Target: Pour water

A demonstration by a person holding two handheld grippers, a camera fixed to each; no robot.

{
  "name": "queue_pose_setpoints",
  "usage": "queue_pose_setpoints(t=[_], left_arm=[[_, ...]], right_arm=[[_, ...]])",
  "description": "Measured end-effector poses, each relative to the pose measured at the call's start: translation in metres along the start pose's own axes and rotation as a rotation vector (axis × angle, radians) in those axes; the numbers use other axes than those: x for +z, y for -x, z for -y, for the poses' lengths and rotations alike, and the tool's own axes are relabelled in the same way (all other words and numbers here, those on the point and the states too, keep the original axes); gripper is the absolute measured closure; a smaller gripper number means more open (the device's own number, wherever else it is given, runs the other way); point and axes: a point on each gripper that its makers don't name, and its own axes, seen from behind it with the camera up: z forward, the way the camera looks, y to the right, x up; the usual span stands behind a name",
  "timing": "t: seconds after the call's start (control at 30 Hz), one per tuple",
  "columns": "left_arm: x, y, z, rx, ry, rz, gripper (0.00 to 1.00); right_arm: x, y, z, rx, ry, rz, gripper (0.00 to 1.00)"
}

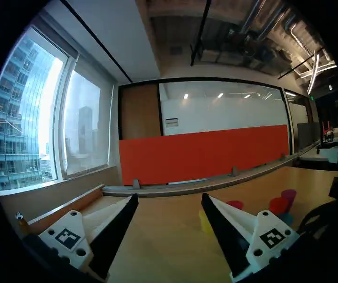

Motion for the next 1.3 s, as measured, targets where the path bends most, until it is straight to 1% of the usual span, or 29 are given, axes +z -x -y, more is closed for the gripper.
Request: queue_pose_setpoints(t=[0.07, 0.17, 0.27, 0.4, 0.5, 0.77, 1.07, 1.3], left_arm=[[0.002, 0.002, 0.000, 0.008, -0.009, -0.004, 0.00], [0.004, 0.004, 0.000, 0.018, -0.020, -0.013, 0.00], [0.006, 0.006, 0.003, 0.019, -0.037, -0.025, 0.00], [0.008, 0.012, 0.002, 0.018, -0.044, -0.035, 0.00], [0.009, 0.020, 0.000, 0.010, -0.047, -0.032, 0.00], [0.014, 0.046, -0.006, -0.031, -0.044, -0.016, 0.00], [0.020, 0.079, -0.007, -0.043, -0.046, 0.018, 0.00], [0.023, 0.089, -0.009, -0.062, -0.036, 0.021, 0.00]], right_arm=[[-0.001, -0.001, -0.006, 0.020, 0.015, -0.005, 0.00], [-0.003, -0.001, -0.010, 0.041, 0.018, -0.002, 0.00], [-0.003, 0.002, -0.013, 0.047, 0.021, 0.003, 0.00], [-0.003, 0.003, -0.018, 0.049, 0.039, -0.001, 0.00], [-0.003, 0.005, -0.020, 0.050, 0.048, 0.002, 0.00], [-0.003, 0.005, -0.018, 0.054, 0.049, 0.008, 0.00], [-0.002, 0.008, -0.016, 0.044, 0.054, 0.016, 0.00], [-0.002, 0.007, -0.013, 0.042, 0.049, 0.022, 0.00]])
